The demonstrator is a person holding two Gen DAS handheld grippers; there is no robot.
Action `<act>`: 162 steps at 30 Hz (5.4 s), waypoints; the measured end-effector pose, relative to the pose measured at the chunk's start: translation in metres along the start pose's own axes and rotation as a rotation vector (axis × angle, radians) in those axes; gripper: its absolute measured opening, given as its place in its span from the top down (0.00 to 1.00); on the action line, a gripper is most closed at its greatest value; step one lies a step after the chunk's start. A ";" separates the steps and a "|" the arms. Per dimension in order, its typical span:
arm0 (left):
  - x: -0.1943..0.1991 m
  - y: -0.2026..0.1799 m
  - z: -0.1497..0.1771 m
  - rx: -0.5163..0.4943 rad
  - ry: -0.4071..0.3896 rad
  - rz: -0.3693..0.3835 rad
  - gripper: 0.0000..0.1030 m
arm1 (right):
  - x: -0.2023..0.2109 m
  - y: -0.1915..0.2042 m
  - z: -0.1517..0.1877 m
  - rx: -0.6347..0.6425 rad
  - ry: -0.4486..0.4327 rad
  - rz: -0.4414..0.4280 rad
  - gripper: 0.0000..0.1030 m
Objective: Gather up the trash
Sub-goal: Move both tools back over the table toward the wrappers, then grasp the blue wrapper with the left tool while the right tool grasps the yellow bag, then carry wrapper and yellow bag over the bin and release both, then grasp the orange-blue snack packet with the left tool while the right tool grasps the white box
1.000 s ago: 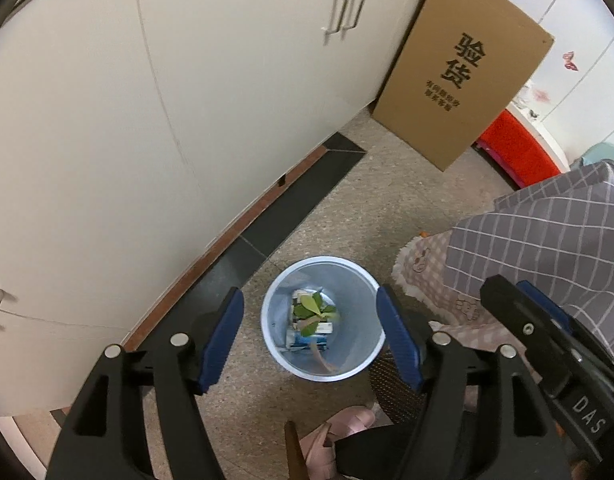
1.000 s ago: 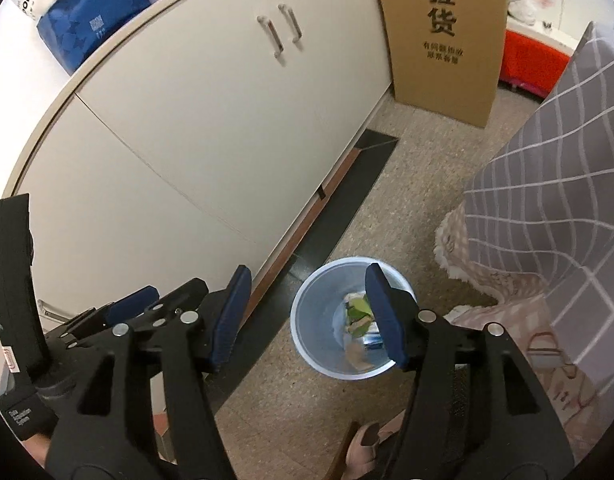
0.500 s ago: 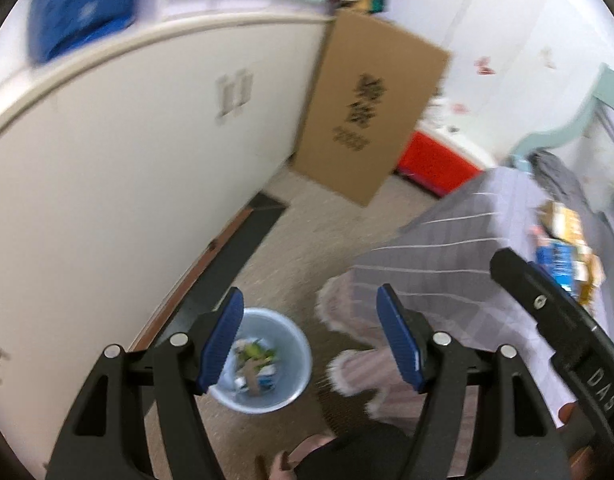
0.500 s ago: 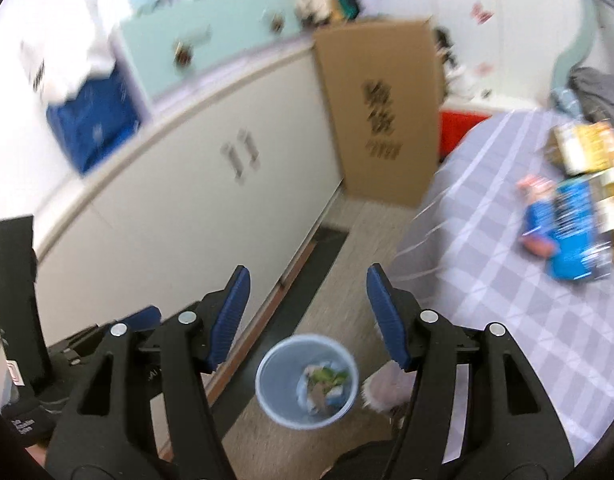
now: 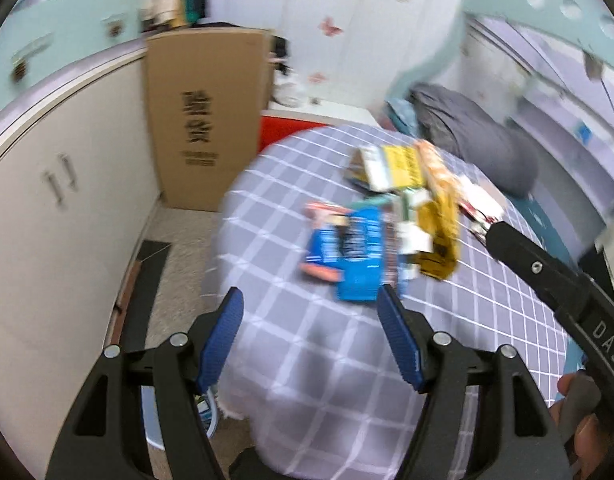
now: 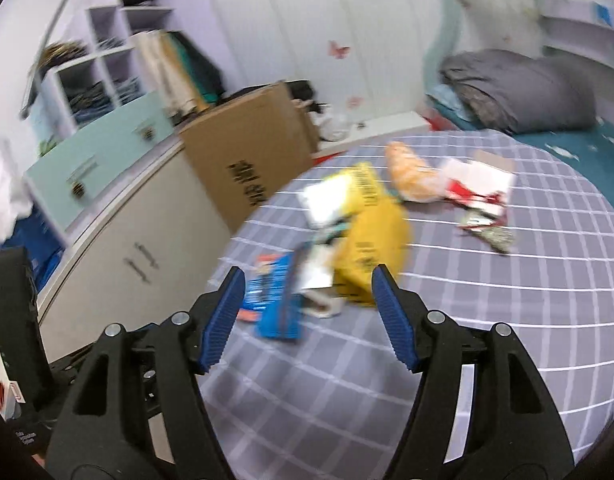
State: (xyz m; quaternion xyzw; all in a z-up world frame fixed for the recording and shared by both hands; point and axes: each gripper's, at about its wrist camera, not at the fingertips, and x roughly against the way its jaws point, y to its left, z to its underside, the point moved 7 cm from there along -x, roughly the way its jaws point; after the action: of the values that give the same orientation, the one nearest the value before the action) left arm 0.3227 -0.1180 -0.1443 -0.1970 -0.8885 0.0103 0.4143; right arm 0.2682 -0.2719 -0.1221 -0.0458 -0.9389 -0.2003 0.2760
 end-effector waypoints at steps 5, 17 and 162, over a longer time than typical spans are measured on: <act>-0.034 -0.031 -0.003 -0.057 0.063 0.007 0.34 | -0.002 -0.038 0.002 -0.057 0.017 0.006 0.37; -0.083 -0.039 -0.009 -0.089 0.160 0.006 0.51 | -0.024 -0.059 0.011 -0.066 0.074 -0.004 0.35; 0.039 0.123 0.012 0.222 -0.058 -0.197 0.33 | -0.025 0.076 0.021 0.135 0.014 0.024 0.23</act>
State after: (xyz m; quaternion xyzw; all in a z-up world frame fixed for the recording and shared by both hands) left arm 0.3333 0.0115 -0.1457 -0.0614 -0.9086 0.0734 0.4066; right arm 0.2939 -0.1937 -0.1253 -0.0370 -0.9477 -0.1336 0.2875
